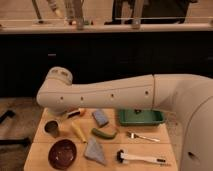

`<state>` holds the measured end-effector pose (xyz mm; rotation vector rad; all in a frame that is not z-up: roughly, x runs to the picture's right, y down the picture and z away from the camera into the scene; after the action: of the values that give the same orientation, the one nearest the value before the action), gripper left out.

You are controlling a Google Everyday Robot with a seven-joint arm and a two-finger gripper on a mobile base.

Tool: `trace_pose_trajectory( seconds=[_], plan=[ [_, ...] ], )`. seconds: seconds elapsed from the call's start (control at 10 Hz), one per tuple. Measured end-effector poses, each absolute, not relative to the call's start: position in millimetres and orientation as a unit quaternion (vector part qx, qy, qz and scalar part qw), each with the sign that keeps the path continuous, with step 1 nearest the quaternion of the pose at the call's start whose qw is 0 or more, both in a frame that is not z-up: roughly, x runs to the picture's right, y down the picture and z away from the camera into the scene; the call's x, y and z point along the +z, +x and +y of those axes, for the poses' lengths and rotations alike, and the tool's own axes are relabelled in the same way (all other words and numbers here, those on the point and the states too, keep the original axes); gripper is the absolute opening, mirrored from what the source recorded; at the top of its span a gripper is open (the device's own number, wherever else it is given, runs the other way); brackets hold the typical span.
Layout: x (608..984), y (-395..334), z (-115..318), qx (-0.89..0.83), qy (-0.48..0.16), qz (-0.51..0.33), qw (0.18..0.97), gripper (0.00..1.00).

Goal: Place eraser in red bowl

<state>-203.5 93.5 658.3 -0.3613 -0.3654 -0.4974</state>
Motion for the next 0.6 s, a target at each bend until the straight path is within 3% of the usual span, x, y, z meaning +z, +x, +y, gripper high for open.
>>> trace_pose_trajectory(
  seconds=[0.6],
  plan=[
    [722.8,-169.8,50.8,-0.202,-0.194,-0.124,0.952,0.00]
  ],
)
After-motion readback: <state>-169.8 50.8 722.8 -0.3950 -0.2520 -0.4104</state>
